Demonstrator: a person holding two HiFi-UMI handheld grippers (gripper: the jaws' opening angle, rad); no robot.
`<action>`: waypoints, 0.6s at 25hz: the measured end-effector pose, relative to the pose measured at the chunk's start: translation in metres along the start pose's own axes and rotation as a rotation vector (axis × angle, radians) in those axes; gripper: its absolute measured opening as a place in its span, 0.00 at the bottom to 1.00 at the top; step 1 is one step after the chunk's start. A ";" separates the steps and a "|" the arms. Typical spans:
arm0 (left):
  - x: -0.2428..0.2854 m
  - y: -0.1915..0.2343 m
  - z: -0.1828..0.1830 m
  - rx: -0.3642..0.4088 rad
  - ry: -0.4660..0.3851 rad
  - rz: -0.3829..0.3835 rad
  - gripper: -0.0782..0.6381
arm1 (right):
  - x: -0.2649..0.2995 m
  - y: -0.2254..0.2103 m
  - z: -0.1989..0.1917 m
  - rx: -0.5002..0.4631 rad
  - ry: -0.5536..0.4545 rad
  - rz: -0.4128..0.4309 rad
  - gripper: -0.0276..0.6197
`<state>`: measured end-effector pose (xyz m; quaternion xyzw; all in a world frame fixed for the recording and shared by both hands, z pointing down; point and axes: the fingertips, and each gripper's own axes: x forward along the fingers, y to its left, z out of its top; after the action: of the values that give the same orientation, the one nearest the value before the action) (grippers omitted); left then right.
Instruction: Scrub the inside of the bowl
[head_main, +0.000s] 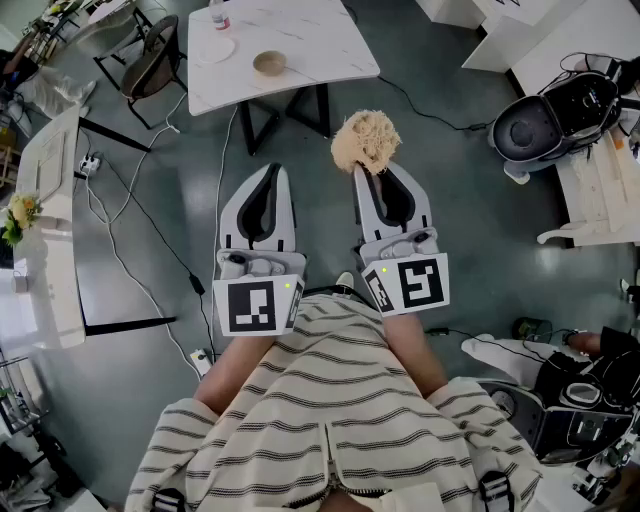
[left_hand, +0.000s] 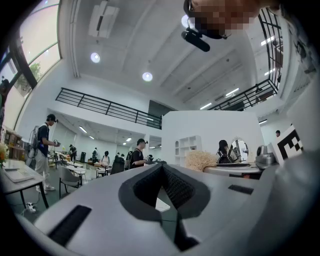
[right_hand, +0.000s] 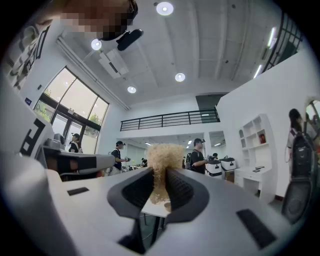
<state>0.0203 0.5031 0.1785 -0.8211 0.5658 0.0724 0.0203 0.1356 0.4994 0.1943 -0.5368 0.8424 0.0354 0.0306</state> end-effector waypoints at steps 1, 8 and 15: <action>0.004 -0.002 0.000 0.003 0.000 0.004 0.12 | 0.001 -0.004 0.000 -0.003 0.000 0.000 0.16; 0.017 -0.018 -0.010 0.018 0.013 0.016 0.12 | -0.001 -0.025 -0.005 -0.011 0.008 0.014 0.16; 0.032 -0.040 -0.020 0.032 0.024 0.050 0.12 | -0.003 -0.051 -0.009 0.000 -0.004 0.063 0.16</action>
<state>0.0709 0.4857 0.1919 -0.8071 0.5874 0.0540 0.0247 0.1831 0.4801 0.2023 -0.5100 0.8588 0.0373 0.0311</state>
